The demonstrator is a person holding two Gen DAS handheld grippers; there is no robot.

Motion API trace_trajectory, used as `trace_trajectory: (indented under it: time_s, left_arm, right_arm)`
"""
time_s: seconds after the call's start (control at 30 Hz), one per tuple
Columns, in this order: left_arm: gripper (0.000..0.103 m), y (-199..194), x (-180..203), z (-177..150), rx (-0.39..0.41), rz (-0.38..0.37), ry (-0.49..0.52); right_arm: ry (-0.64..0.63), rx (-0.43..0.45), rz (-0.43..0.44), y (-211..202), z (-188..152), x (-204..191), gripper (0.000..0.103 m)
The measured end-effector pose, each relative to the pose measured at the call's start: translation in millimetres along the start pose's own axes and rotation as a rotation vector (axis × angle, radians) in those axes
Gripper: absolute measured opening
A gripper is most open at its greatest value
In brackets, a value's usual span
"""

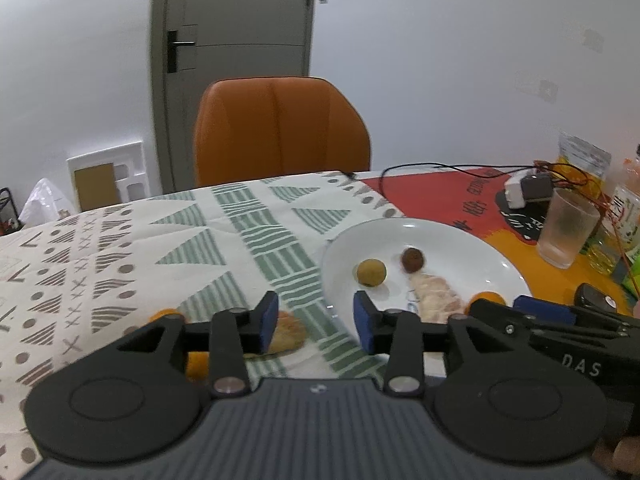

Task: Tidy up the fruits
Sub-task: 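Withdraw both open grippers from the bowl toward the remaining fruits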

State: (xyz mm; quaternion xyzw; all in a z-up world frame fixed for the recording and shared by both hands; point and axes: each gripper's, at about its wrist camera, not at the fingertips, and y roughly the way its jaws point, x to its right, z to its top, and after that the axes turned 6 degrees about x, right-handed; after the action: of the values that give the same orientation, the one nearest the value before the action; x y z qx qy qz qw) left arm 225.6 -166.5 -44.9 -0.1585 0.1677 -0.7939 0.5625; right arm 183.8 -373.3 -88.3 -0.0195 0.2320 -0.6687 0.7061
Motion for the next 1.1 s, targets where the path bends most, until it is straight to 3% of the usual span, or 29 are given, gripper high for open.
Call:
trace_trajectory:
  time_s: [0.23,0.67,0.9,1.1]
  left_arm:
    - [0.056,-14,-28,-2,0.007,0.054,-0.028]
    - [0.06,-37,-80,-14,0.003,0.145,-0.093]
    - [0.066,-42,-98,-20,0.001,0.167,-0.117]
    - [0.068,-41,-109,-25,-0.01,0.177,-0.136]
  right_arm:
    - [-0.025,-0.008,0.028,2,-1,-20,0.071]
    - [-0.09,-0.042,0.109,9,-6,-66,0.073]
    - [-0.12,-0.053,0.135,13,-8,-82,0.092]
    - [-0.14,-0.069,0.152,19,-10,-95,0.097]
